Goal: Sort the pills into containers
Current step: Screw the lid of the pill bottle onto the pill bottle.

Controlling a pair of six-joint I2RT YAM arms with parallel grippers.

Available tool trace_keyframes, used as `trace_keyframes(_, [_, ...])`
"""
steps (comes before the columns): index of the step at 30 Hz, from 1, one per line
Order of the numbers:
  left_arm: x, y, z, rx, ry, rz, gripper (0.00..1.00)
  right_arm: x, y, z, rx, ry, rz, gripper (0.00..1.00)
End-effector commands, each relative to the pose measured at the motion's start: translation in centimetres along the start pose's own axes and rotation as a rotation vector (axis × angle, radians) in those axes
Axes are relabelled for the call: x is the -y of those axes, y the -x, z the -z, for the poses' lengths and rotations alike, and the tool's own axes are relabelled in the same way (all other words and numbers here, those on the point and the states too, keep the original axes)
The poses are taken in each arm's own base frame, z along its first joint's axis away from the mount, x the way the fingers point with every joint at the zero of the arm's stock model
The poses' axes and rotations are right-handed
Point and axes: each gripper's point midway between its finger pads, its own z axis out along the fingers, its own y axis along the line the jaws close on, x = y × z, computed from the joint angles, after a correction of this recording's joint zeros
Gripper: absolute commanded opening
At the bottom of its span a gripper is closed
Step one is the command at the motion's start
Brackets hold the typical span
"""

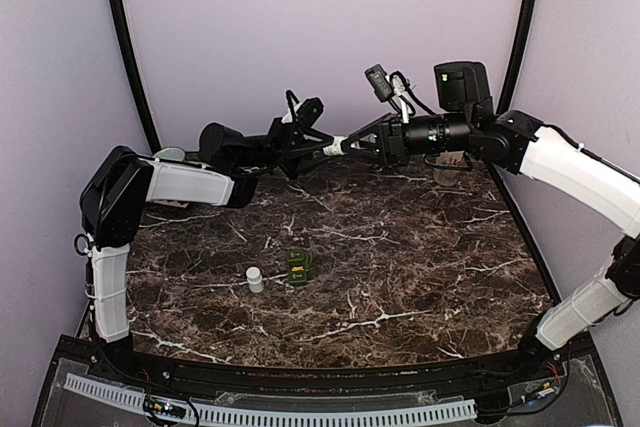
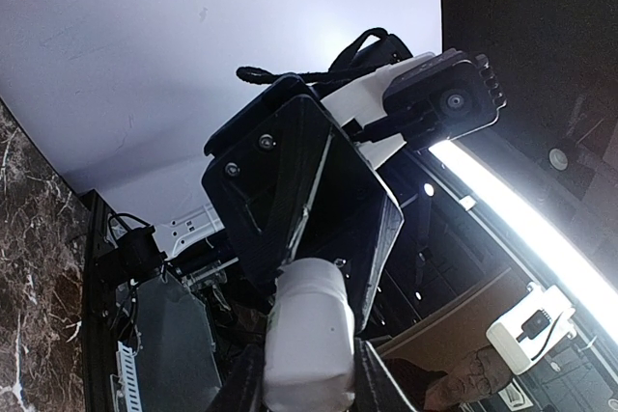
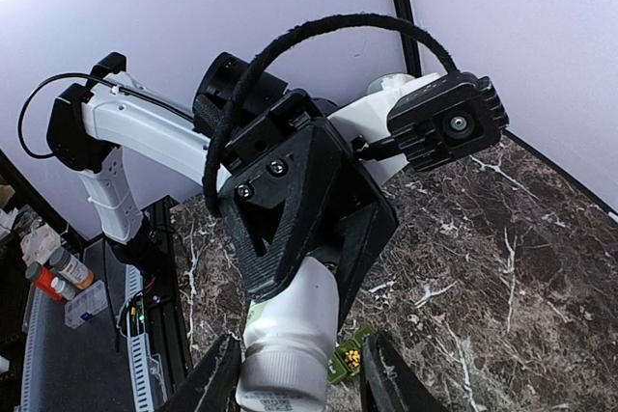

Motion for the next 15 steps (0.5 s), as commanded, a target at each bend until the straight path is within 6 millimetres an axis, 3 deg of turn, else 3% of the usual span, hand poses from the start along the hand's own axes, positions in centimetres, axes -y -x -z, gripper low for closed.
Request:
trace_keyframes(1, [2.8, -0.92, -0.47, -0.033, -0.061, -0.155, 0.0, -0.44, 1.04, 0.76, 0.033, 0.006, 0.015, 0.42])
trace_keyframes(15, [2.81, -0.8, -0.44, -0.024, -0.064, -0.154, 0.0, -0.63, 0.89, 1.22, 0.036, 0.001, 0.01, 0.46])
